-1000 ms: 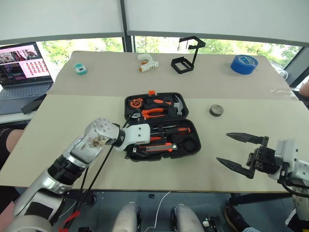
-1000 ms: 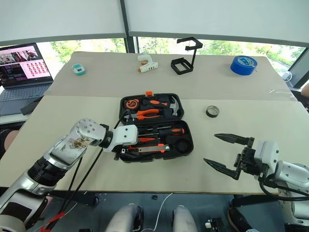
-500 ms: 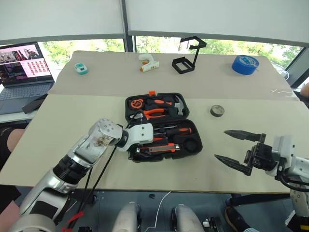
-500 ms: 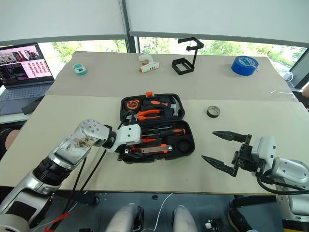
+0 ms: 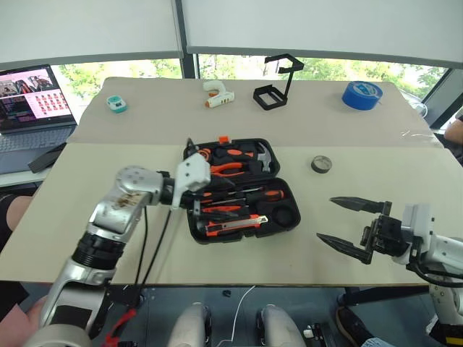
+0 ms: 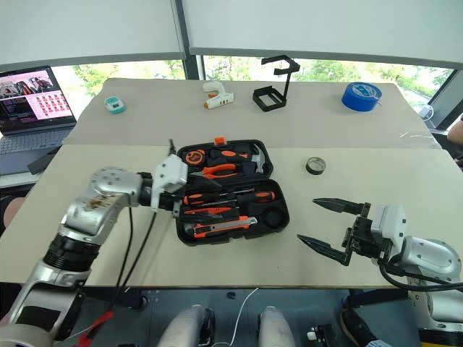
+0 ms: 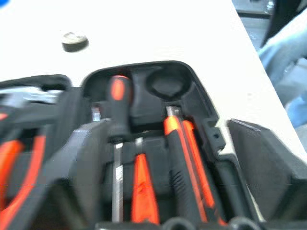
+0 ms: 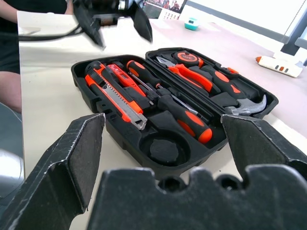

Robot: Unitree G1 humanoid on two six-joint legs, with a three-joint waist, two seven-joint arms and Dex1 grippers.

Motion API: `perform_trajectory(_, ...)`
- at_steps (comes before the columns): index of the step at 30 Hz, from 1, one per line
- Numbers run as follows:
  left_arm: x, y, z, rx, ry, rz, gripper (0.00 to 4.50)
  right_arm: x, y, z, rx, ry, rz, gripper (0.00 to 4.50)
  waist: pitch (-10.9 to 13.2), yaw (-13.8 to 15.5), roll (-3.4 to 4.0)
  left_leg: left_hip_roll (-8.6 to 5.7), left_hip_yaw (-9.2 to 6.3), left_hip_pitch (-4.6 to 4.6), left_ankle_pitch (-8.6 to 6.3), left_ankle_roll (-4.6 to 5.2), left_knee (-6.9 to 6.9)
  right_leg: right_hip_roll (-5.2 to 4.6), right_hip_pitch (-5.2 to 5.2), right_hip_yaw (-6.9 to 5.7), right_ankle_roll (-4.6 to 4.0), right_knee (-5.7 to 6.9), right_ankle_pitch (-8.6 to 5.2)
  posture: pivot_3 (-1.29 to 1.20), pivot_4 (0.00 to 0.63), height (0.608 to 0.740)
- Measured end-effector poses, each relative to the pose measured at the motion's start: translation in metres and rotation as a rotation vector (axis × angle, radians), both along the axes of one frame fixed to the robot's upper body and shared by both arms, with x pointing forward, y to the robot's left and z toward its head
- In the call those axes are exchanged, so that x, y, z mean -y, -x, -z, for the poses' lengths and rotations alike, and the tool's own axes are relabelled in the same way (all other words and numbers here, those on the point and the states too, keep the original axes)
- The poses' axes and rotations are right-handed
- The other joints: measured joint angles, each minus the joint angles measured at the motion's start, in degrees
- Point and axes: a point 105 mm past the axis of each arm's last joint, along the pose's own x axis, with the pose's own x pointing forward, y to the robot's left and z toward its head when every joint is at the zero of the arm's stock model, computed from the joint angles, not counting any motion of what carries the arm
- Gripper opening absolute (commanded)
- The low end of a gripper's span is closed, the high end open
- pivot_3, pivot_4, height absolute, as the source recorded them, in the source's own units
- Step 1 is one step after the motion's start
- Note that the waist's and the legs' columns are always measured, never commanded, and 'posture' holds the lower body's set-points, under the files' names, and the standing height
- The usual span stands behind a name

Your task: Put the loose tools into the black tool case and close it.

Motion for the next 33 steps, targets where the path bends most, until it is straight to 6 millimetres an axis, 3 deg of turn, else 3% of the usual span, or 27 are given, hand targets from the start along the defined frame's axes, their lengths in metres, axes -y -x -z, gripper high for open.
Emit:
perform_trajectory(5, 0.002, 0.005, 0.029, 0.003, -0.026, 0.013, 0.41, -0.002, -0.001, 0.001, -0.001, -0.015, 0.002, 4.50, 0.00, 0.58, -0.01, 0.00, 0.01, -0.03, 0.00, 0.00, 0.08, -0.02, 0.01, -0.02, 0.01, 0.01, 0.01, 0.00, 0.150, 0.740)
perform_trajectory(7, 0.007, 0.007, 0.035, -0.001, -0.002, 0.009, 0.01, -0.002, -0.001, 0.001, -0.001, -0.016, 0.003, 4.50, 0.00, 0.57, 0.00, 0.00, 0.01, -0.03, 0.00, 0.00, 0.08, -0.03, 0.02, -0.01, 0.02, 0.00, 0.01, 0.00, 0.150, 0.740)
perform_trajectory(10, 0.015, 0.007, 0.055, -0.008, -0.016, -0.020, 0.01, -0.003, -0.001, 0.001, -0.001, -0.018, 0.004, 4.50, 0.00, 0.54, 0.00, -0.02, 0.01, -0.02, 0.00, 0.00, 0.08, 0.00, 0.01, -0.01, 0.02, 0.04, 0.01, 0.00, 0.150, 0.740)
perform_trajectory(17, 0.025, 0.002, 0.062, 0.000, -0.037, -0.058, 0.01, -0.003, -0.003, 0.001, 0.002, -0.028, 0.018, 4.50, -0.03, 0.67, 0.04, 0.02, -0.05, 0.64, -0.03, 0.02, 0.11, -0.04, 0.78, -0.09, 0.04, -0.11, 0.00, 0.00, 0.150, 0.740)
perform_trajectory(25, 0.029, 0.001, 0.068, -0.097, -0.104, -0.128, 0.01, -0.004, -0.002, 0.002, -0.001, -0.038, 0.022, 4.50, -0.17, 0.66, 0.15, 0.02, -0.09, 0.67, -0.03, 0.02, 0.11, -0.05, 0.83, -0.09, 0.05, -0.11, 0.00, 0.00, 0.150, 0.740)
perform_trajectory(30, 0.029, 0.001, 0.066, -0.118, -0.017, -0.144, 0.01, -0.006, -0.003, 0.004, -0.008, -0.044, 0.026, 4.50, -0.28, 0.69, 0.19, 0.03, -0.09, 0.68, -0.03, 0.02, 0.11, -0.10, 0.83, -0.08, 0.04, -0.10, 0.00, 0.00, 0.150, 0.740)
perform_trajectory(33, 0.022, 0.004, 0.061, -0.131, 0.100, -0.140, 0.81, 0.001, -0.004, 0.006, -0.014, -0.058, 0.078, 4.50, -0.24, 0.51, 0.15, 0.07, -0.11, 0.48, -0.03, 0.02, 0.11, -0.09, 0.63, -0.09, 0.03, -0.09, 0.01, 0.00, 0.150, 0.740)
